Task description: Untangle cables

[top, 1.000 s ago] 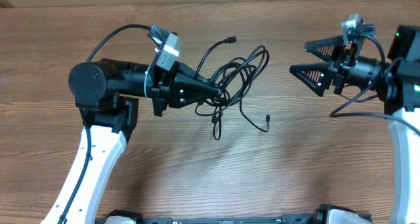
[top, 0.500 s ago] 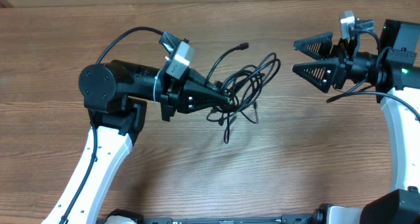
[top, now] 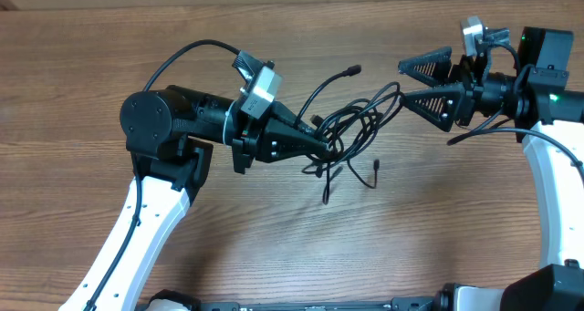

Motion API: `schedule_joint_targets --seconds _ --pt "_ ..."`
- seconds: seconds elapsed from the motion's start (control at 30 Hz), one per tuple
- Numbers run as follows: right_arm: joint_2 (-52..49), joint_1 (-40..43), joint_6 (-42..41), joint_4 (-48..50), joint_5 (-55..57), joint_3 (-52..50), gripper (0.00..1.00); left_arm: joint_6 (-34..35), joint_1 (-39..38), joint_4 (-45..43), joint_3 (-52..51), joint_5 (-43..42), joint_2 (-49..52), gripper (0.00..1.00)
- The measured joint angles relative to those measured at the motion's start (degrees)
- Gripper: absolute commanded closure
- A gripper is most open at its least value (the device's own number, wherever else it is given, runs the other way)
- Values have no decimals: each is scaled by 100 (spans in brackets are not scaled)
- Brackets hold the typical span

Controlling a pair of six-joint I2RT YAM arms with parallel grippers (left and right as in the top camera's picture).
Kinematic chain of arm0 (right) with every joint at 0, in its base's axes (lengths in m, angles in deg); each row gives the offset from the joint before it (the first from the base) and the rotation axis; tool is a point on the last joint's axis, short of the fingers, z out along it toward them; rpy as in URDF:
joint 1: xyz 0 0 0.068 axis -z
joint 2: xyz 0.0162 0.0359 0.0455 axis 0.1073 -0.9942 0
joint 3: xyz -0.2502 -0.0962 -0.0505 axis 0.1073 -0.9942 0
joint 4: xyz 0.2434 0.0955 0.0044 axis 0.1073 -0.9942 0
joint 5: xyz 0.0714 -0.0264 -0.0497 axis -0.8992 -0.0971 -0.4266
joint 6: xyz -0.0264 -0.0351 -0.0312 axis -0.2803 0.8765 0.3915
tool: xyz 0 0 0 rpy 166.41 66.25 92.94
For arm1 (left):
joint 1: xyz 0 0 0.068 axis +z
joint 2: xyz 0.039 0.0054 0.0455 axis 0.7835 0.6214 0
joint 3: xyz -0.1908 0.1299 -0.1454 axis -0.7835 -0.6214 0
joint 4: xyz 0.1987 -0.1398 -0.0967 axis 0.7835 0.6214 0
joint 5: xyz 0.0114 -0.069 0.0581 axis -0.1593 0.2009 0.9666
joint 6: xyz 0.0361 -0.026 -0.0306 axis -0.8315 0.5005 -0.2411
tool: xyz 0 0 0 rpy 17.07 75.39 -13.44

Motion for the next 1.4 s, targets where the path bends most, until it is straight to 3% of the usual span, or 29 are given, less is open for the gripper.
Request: schedule_joint_targets --seconds 1.4 --pt "0 -20 4 52 2 0 0 -225 -669 28 0 538 299 96"
